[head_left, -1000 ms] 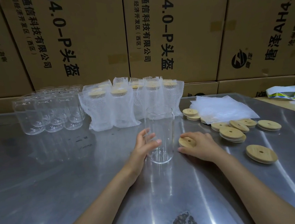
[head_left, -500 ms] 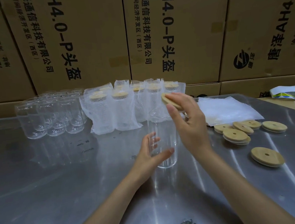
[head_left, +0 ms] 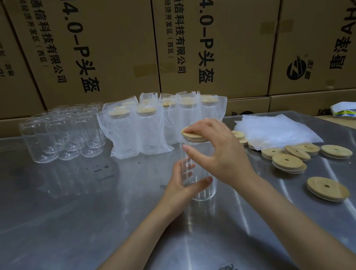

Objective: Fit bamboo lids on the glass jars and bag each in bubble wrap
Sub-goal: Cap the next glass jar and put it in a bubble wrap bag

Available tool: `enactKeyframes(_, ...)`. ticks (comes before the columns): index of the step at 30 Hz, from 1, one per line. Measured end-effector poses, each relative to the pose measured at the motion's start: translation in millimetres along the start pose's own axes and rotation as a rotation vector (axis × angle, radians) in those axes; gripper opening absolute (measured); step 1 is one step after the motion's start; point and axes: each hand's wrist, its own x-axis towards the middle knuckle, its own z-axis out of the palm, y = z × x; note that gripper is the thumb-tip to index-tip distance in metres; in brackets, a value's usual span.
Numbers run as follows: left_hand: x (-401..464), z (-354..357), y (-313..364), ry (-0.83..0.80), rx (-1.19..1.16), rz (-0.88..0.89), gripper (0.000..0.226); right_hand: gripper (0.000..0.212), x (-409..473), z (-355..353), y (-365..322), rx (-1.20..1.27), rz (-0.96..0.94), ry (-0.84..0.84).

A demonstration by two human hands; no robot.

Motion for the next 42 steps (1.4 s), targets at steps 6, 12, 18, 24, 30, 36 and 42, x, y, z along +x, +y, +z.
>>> enactKeyframes(6, 0.2, -0.5, 0.7, -0.002, -0.020, -0.003, 0.085, 0.030, -3.3, 3.4, 3.1, 0.017, -0.018, 0.022)
enactKeyframes(12, -1.3, 1.1, 0.5, 0.020, -0.026, 0.011, 0.081, 0.050, -27.1, 15.0, 30.9, 0.282, 0.206, 0.117)
enactKeyframes(18, -0.9, 0.2, -1.3, 0.009, -0.032, 0.019, 0.077, 0.052, -34.9, 18.5, 108.6, -0.085, 0.767, -0.037)
enactKeyframes(24, 0.4, -2.1, -5.2, 0.000, -0.008, 0.020, 0.069, 0.049, -24.9, 16.8, 132.1, -0.390, 0.784, -0.227)
enactKeyframes(30, 0.9, -2.2, -4.6, -0.027, 0.007, 0.021, 0.065, 0.044, -21.3, 17.0, 146.5, -0.589, 0.897, -0.319)
enactKeyframes(36, -0.9, -1.2, -1.5, -0.029, 0.007, 0.023, 0.067, 0.050, -18.9, 16.8, 146.0, -0.606, 0.934, -0.197)
enactKeyframes(42, -2.3, -0.3, 0.6, -0.022, 0.018, 0.008, 0.074, 0.028, -21.5, 12.6, 136.0, -0.511, 0.610, 0.156)
